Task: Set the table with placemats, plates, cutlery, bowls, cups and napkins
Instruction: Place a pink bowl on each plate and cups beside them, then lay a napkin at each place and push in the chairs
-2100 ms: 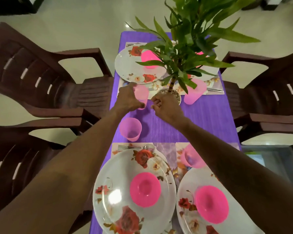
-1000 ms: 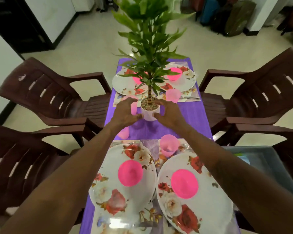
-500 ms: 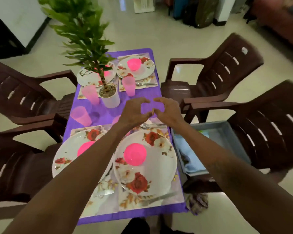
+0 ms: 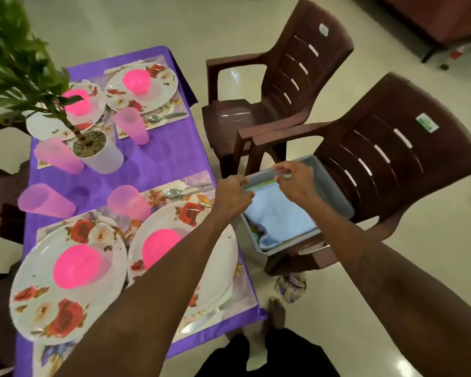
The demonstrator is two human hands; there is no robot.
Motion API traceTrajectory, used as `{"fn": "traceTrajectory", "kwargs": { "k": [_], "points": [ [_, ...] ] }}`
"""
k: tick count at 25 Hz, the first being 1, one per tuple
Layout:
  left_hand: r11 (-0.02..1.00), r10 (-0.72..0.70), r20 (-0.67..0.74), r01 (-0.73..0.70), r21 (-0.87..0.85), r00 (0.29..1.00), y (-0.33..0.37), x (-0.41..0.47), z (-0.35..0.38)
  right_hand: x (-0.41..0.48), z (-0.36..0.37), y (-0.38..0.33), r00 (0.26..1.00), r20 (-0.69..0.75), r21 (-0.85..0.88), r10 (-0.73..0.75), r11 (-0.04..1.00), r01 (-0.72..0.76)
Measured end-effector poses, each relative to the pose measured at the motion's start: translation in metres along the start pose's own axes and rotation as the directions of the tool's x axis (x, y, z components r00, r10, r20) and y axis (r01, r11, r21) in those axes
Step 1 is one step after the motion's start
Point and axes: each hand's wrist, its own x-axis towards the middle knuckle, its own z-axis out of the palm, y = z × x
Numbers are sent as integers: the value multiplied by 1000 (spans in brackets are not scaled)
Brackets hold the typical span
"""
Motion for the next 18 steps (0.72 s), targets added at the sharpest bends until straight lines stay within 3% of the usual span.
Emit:
{"fn": "traceTrajectory", "kwargs": {
  "k": [2, 5, 9, 14, 18],
  "points": [
    [994, -105, 19, 106, -18, 994, -4, 6, 26, 12, -6, 36, 996, 0, -7, 84, 996, -84],
    [980, -197, 30, 198, -18, 980, -12, 15, 80, 34, 6, 96, 976, 111, -50, 186, 982, -181],
    [933, -353, 65, 356, -49, 933, -25, 38, 167, 50, 56, 174, 956, 282, -219, 85, 976, -22],
    [754, -652, -24, 645, -122, 758, -56, 48, 237, 46, 141, 232, 898, 416, -382, 140, 924, 33],
    [752, -658, -62, 650, -112, 750, -77, 48, 254, 38, 177, 254, 884, 451, -491, 123, 861, 131]
  ]
}}
